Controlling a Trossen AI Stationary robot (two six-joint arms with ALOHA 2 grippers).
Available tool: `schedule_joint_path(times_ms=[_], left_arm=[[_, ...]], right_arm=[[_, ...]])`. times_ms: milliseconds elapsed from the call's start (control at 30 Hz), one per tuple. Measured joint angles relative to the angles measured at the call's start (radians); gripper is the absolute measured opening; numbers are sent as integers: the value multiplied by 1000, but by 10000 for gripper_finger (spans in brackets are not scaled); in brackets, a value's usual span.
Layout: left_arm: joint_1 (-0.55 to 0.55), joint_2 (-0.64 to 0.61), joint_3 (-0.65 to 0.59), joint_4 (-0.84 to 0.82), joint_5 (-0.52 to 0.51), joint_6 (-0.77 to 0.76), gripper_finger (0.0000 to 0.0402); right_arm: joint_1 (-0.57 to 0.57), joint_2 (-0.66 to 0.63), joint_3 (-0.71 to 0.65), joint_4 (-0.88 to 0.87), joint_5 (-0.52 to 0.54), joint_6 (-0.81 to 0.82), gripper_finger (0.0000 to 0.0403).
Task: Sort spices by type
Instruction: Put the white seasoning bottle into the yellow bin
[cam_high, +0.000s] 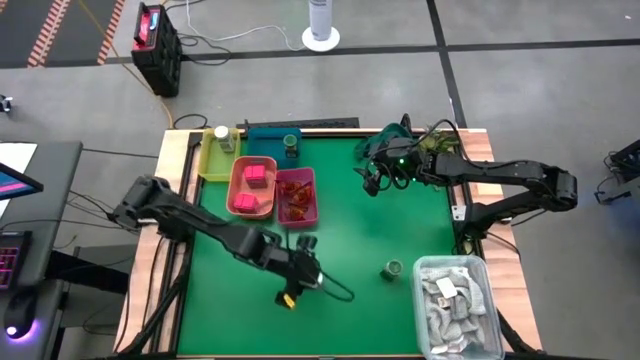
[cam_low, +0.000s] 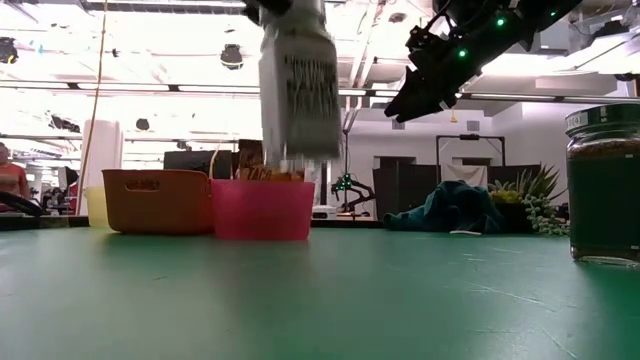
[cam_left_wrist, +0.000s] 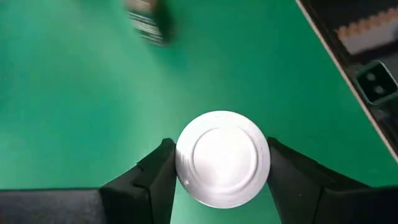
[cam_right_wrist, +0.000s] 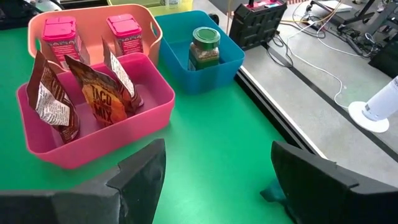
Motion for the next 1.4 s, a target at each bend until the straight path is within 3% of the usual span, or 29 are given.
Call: schedule_joint_path(times_ms=[233, 567, 767, 933, 1133, 1400], left_arm=[[70, -211, 1, -220, -243, -24, 197], [216, -448, 1, -547, -531, -224, 197], [391, -522, -23, -755, -591, -359, 197], [540, -596, -149, -730, -607, -362, 197], [721, -658, -311, -564, -601, -278, 197], [943, -665, -452, -356, -487, -168, 201]], right_arm=[[1, 0, 0, 0, 0, 0, 317], [1, 0, 0, 4, 0, 5, 317], [6, 0, 0, 14, 0, 7, 317], [9, 0, 0, 26, 0, 3, 317], [9, 0, 0, 27, 0, 4, 317], [9, 0, 0, 29, 0, 4, 317]])
